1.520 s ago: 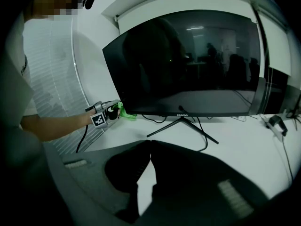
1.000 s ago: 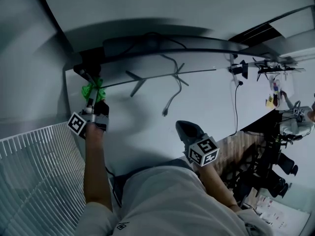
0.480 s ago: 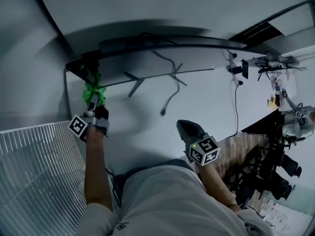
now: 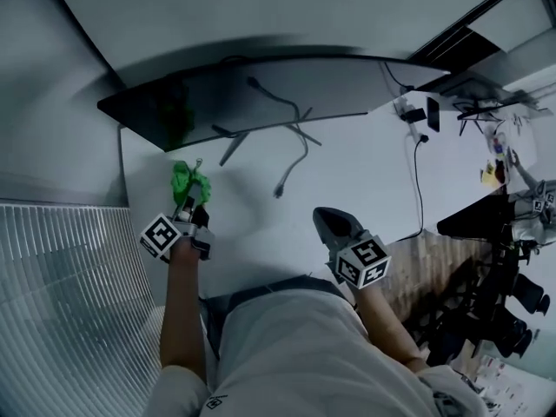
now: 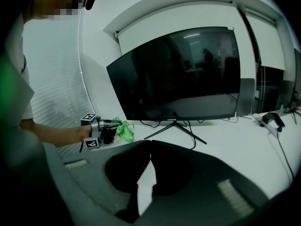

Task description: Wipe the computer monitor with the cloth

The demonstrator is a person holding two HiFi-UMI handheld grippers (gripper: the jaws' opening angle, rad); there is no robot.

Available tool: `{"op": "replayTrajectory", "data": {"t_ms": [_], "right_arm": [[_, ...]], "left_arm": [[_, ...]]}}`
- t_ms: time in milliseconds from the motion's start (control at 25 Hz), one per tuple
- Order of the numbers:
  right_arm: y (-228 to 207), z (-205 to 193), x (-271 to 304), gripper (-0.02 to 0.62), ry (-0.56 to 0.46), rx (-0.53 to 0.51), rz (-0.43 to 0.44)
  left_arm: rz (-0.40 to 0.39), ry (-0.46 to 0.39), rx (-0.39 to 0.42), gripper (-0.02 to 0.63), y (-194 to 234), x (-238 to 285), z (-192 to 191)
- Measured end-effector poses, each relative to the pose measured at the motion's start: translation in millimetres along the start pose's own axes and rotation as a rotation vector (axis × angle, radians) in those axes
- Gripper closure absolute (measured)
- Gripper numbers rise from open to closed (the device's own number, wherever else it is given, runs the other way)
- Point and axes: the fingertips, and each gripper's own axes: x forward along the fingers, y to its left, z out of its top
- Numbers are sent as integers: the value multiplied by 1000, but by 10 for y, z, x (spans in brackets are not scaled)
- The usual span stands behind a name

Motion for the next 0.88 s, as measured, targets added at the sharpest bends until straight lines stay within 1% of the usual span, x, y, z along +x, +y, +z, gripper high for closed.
{"op": "replayTrajectory", "data": {"t_ms": [120,240,440,640,880], "right_arm": [[-44,-13,-184,592,-25,1,-1],[-141,-21,-367,592,-49,6,-1],[-329,-10,-737,592,-93,19,-11],[-497,-25,-1068,592,-139,26,-27],[-667,43,-1508,592,-202,28,-56]], "left_arm": [[3,48,102,543,-256,-11,-274],[25,78,229,543,-485,19,-493],[33,88,442,541,-1012,100,-774],[-13,118,605,541,-1584,199,-1111],[-79,210,842,541,-2191,253,-1647]]}}
